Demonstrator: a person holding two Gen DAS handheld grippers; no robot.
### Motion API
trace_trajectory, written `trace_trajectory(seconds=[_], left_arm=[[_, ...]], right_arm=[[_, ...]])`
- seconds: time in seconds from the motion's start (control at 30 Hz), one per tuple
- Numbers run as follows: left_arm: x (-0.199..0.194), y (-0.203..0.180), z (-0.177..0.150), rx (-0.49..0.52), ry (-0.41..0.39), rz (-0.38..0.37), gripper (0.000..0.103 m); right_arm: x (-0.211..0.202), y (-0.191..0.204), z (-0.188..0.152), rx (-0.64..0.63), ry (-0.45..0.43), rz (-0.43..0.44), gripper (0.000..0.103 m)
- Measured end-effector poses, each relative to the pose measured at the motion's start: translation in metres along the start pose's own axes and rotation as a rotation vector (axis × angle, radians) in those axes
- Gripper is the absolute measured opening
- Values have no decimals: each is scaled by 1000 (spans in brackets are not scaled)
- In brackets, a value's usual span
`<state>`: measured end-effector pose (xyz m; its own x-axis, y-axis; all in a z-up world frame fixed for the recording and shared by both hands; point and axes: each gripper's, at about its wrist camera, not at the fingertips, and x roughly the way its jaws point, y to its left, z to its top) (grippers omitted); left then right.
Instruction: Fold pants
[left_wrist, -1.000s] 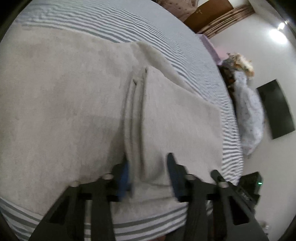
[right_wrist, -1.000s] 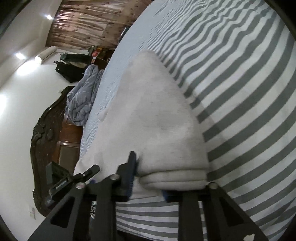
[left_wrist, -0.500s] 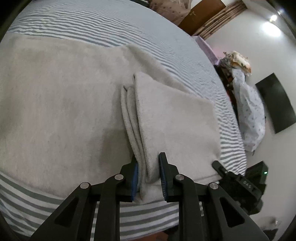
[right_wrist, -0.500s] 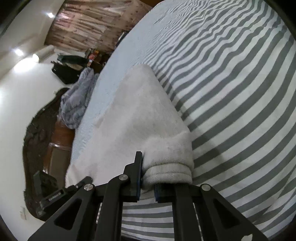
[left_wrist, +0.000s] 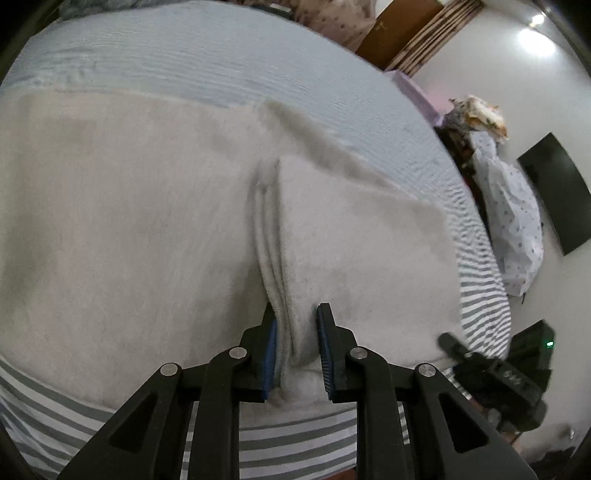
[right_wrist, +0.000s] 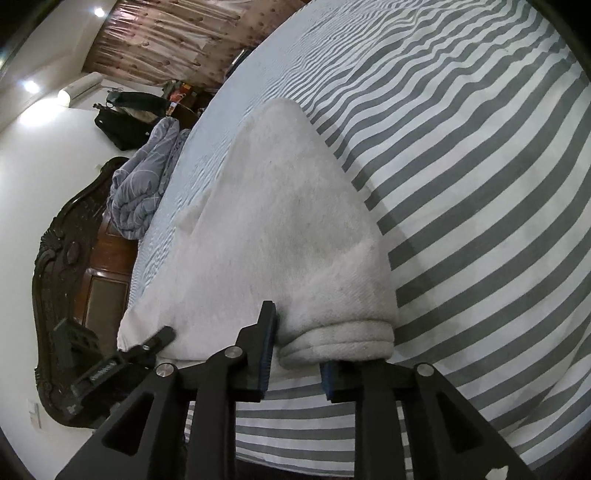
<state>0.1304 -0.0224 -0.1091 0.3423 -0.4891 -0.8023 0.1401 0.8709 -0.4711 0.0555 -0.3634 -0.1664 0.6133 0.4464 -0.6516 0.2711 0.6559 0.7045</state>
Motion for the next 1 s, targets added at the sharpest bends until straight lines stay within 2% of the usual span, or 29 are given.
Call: trace_trajectory(seconds=[0.13, 0.2, 0.37, 0.4, 0.53, 0.63, 0.73, 0.83, 1.0], left_arm=[[0, 2, -4, 10, -8, 4, 22], [0, -1, -2, 23, 0, 20, 27], [-8, 2, 0, -29, 19, -9, 31], [-12, 1, 1, -26, 14, 1, 31], [-30, -16, -2, 71, -75, 120, 31], [-44, -33, -8, 167, -177, 196, 33], [-46, -51, -11, 270, -234, 252, 41], [-36, -63, -14, 328, -229, 268, 44], [-19, -63, -15, 316, -173, 277, 44]], right_arm=[[-2, 2, -2, -9, 14, -13, 27], [-3, 6, -3, -20, 23, -26, 31], [-12, 21, -11, -85, 20, -89, 48], [-14, 23, -13, -96, 21, -96, 49], [-22, 29, -22, -123, 44, -100, 49], [-31, 37, -30, -173, 52, -115, 49], [-39, 56, -35, -265, 45, -130, 49], [-44, 78, -24, -374, -23, -201, 49], [-28, 93, 20, -449, -76, -290, 49]])
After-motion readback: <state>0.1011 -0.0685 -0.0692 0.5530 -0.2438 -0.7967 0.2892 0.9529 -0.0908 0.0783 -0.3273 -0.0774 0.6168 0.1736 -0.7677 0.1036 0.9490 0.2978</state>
